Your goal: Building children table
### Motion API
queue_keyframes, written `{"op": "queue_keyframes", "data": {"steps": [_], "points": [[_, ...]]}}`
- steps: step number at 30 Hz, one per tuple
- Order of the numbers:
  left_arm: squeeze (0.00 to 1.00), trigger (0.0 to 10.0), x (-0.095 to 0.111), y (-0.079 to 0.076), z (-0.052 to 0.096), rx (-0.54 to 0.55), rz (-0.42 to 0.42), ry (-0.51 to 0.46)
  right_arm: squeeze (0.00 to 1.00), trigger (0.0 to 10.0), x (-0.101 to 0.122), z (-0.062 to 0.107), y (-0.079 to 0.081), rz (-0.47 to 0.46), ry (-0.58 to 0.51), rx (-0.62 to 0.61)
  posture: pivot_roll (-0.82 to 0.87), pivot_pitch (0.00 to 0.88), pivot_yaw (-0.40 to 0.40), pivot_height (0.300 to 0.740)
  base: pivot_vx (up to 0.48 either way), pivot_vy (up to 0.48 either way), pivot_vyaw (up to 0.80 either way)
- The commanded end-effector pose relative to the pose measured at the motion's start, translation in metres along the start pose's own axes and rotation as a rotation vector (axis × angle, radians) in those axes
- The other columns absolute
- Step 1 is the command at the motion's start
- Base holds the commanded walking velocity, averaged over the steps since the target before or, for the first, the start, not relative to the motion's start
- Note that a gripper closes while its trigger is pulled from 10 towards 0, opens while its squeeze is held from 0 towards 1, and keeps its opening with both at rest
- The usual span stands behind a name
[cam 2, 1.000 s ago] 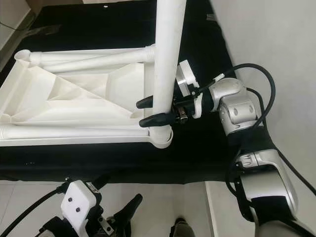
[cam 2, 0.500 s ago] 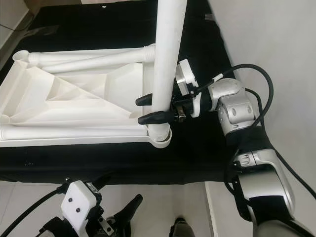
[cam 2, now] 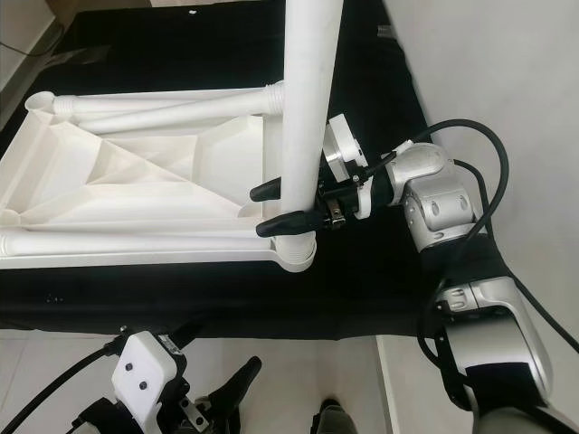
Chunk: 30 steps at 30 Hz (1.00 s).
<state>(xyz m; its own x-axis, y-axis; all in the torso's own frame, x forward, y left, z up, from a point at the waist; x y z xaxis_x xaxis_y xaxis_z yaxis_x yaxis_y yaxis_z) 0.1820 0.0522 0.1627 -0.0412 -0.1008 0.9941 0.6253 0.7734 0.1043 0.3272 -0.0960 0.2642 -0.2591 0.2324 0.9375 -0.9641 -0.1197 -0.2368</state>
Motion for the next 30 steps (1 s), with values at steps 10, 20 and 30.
{"op": "queue_keyframes", "data": {"steps": [10, 20, 30], "points": [[0.00, 10.0, -0.001, -0.002, 0.003, -0.005, -0.001, 0.017, 0.00, 10.0, -0.028, -0.014, 0.003, -0.080, 0.071, 0.018, 0.09, 0.307, 0.044, 0.740, 0.000, 0.000, 0.00], [0.00, 10.0, 0.000, -0.001, 0.002, -0.002, 0.000, 0.014, 0.00, 10.0, -0.025, -0.027, 0.000, -0.102, 0.029, 0.005, 0.09, 0.311, 0.040, 0.740, 0.000, 0.000, 0.00], [0.00, 10.0, 0.000, -0.001, 0.002, 0.000, 0.000, 0.013, 0.00, 10.0, -0.022, -0.030, 0.000, -0.109, 0.002, 0.005, 0.09, 0.313, 0.039, 0.740, 0.000, 0.000, 0.00]]}}
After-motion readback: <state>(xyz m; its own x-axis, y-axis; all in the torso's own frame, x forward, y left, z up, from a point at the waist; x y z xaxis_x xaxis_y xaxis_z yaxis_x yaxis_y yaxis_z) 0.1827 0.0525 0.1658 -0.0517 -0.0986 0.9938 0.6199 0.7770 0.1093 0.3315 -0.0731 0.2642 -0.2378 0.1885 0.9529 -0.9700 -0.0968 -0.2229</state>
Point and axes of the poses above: a point about 5 cm out from each wrist's last joint towards the gripper, its own z axis pointing back from the gripper into the wrist, its own x axis along the axis of the wrist's last joint, y = z × x, the point moved 6 cm from there along -z, pointing out of the wrist towards the gripper, and after that the axes turned 4 degrees about -z, right-handed, at the moved point
